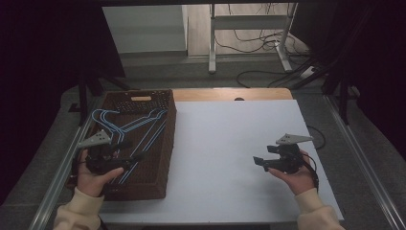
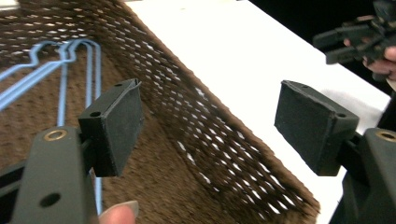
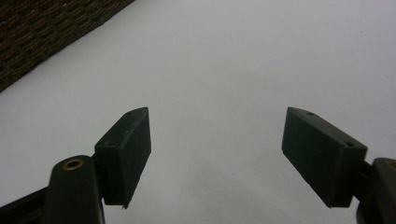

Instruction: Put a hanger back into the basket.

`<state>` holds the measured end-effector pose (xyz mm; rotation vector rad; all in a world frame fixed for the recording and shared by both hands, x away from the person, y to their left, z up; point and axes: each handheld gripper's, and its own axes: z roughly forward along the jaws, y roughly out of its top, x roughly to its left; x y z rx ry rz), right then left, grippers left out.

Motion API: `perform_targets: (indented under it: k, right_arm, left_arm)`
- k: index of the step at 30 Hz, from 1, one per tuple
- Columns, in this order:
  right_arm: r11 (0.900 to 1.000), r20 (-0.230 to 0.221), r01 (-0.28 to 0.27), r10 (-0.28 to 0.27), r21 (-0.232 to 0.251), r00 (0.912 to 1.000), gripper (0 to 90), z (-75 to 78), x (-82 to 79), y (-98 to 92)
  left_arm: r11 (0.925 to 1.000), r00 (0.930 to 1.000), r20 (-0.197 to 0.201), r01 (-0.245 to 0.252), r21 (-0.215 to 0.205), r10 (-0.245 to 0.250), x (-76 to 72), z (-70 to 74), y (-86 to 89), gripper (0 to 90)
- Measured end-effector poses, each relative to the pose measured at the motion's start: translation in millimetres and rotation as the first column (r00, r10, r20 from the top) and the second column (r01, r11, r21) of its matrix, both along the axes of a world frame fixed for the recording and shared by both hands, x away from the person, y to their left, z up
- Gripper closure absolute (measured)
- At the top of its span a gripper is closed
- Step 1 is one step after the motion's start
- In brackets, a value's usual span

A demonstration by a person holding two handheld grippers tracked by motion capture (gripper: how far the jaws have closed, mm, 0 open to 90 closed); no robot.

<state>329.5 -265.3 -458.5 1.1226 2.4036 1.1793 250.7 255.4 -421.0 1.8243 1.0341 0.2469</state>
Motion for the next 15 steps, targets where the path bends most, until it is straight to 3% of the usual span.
perform_targets:
  k: [3, 9, 15]
  right_arm:
    - [1.000, 0.000, -0.007, 0.007, -0.004, 1.0000, 23.7, -1.8, 0.3, 1.5]
    - [1.000, 0.000, -0.018, 0.018, -0.010, 0.9998, 23.5, -4.7, 1.4, 2.2]
    - [1.000, 0.010, -0.006, 0.006, 0.005, 0.9999, 23.5, -1.5, -0.3, -1.0]
  left_arm:
    - [0.9991, 0.9999, 0.007, 0.010, 0.041, -0.010, -2.8, -2.7, -7.7, 23.5]
    - [0.9980, 0.9988, -0.016, 0.047, 0.041, -0.046, -2.8, -11.2, -20.0, 23.0]
    - [0.9986, 0.9993, -0.009, 0.037, 0.038, -0.037, -7.2, -10.9, -20.7, 22.9]
